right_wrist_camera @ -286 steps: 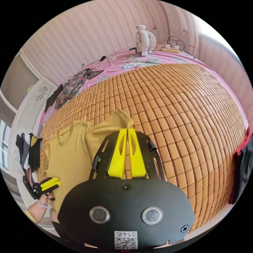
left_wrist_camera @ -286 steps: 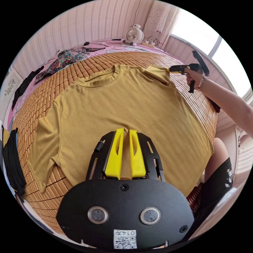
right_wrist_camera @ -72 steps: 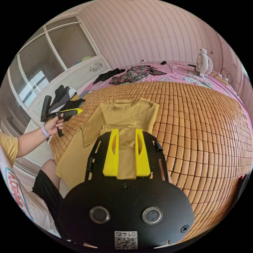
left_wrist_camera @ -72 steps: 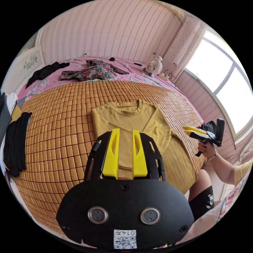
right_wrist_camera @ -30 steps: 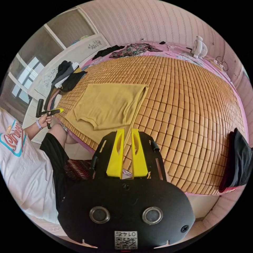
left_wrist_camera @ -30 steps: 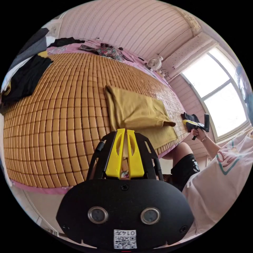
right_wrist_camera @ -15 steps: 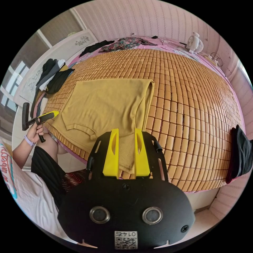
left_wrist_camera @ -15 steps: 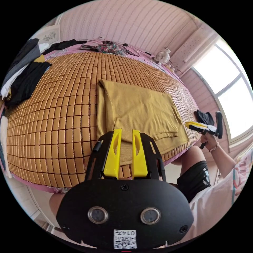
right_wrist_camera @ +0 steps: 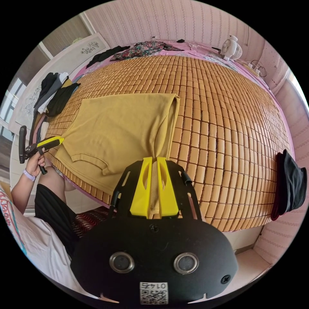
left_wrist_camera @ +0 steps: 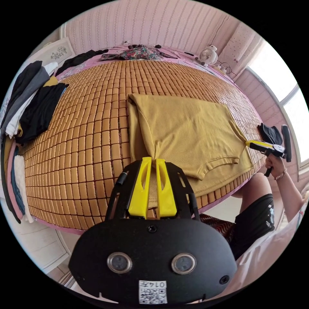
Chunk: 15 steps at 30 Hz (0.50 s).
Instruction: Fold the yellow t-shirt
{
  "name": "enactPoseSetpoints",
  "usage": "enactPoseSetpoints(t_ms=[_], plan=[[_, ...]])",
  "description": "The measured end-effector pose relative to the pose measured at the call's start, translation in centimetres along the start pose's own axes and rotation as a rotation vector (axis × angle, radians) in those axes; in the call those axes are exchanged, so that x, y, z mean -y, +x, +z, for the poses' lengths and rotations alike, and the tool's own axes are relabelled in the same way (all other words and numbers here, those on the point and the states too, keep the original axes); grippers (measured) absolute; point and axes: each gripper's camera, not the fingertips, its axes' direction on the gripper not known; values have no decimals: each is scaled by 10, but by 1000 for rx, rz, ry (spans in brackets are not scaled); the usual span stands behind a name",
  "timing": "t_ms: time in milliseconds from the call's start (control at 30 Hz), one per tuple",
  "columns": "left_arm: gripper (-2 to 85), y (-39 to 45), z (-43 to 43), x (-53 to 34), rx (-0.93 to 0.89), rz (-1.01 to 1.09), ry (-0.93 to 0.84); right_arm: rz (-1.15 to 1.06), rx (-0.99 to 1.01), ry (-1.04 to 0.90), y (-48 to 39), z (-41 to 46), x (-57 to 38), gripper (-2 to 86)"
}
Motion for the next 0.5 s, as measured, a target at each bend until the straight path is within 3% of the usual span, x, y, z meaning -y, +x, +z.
enactPoseSetpoints(t_ms=[100,500], plan=[[7,10,-15,4,19,34,29,-7,31,21,5,-10,7,14],[-1,-1,-52,10,-191,22,-15,98,305,-75,51,-34,37,12]])
